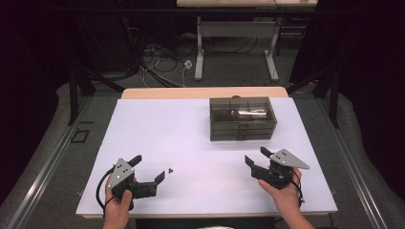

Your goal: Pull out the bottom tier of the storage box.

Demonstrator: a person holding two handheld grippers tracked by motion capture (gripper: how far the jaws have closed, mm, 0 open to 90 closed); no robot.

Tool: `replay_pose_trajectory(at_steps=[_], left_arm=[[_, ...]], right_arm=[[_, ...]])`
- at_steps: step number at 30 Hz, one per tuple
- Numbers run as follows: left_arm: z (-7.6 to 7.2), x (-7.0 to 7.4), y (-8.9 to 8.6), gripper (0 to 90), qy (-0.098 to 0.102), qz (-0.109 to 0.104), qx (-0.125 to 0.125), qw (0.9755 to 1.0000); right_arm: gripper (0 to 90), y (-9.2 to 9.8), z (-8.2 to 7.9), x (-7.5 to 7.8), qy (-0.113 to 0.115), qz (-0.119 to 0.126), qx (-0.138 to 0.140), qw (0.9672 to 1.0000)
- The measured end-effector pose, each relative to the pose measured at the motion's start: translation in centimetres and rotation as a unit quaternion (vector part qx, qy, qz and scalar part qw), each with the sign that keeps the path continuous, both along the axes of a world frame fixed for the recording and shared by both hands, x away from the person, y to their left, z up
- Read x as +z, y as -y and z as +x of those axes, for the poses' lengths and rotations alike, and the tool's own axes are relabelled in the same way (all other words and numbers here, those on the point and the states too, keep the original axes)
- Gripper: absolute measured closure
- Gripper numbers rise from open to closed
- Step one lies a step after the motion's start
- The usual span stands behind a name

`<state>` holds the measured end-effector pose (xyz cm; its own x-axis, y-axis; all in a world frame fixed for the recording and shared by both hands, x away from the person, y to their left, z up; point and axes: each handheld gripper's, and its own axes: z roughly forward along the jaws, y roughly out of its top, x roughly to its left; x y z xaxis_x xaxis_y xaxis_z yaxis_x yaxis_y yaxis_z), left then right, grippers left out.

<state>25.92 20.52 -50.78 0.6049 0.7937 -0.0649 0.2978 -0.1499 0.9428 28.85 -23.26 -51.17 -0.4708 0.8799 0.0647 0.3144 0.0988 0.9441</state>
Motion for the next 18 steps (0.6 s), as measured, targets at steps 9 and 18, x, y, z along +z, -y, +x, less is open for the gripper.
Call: replay_pose_trajectory(at_steps=[9, 18], left_arm=[[0.0, 0.0, -0.2, 0.4, 0.000, -0.006, 0.005, 1.0000], [0.0, 0.0, -0.2, 0.4, -0.001, -0.009, 0.003, 1.0000]], right_arm=[[35.1, -1.2, 2.9, 0.8, -0.041, 0.016, -0.012, 0.9989], [32.7, -1.8, 4.6, 0.6, -0.088, 0.063, -0.025, 0.9939]])
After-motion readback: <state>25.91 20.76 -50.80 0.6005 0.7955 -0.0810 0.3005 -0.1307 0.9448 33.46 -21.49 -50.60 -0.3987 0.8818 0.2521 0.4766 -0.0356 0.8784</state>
